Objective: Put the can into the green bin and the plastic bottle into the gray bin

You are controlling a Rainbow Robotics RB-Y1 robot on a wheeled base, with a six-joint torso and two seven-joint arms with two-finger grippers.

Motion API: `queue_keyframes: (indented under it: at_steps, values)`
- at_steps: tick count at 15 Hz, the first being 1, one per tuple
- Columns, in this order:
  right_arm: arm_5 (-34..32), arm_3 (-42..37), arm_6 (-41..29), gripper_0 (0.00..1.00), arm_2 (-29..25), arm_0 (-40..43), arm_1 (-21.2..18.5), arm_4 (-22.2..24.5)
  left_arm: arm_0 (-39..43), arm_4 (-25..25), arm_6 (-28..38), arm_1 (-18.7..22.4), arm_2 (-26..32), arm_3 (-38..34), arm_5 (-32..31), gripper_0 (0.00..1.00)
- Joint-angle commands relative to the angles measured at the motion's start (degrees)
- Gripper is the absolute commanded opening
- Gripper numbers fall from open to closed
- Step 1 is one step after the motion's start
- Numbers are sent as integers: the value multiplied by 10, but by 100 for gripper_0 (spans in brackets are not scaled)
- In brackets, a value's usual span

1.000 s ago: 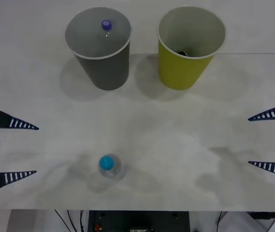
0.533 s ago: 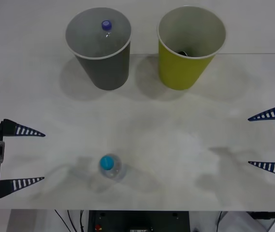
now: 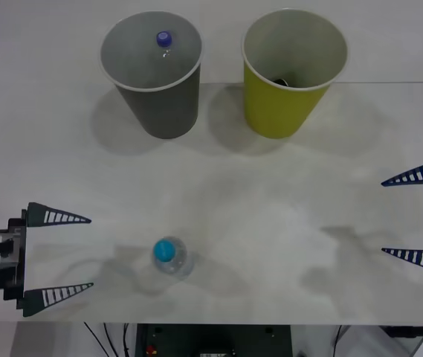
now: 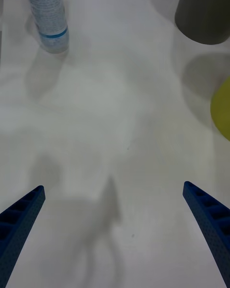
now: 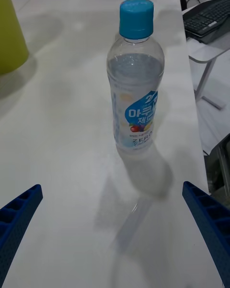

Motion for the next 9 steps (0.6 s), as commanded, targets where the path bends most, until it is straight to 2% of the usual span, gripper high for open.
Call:
queue_keyframes:
  at_steps: [1,6,9]
  values:
    - [0,0,0,100,0,0,0,0,-13,26,-37,-24,-25,34,-8,100]
    - [0,0,0,100,0,0,0,0,-21,24,-39,-90,-34,46,-19,100]
    - [0,0,0,100,0,0,0,0,-29,0,-36,-124,-35,46,-20,100]
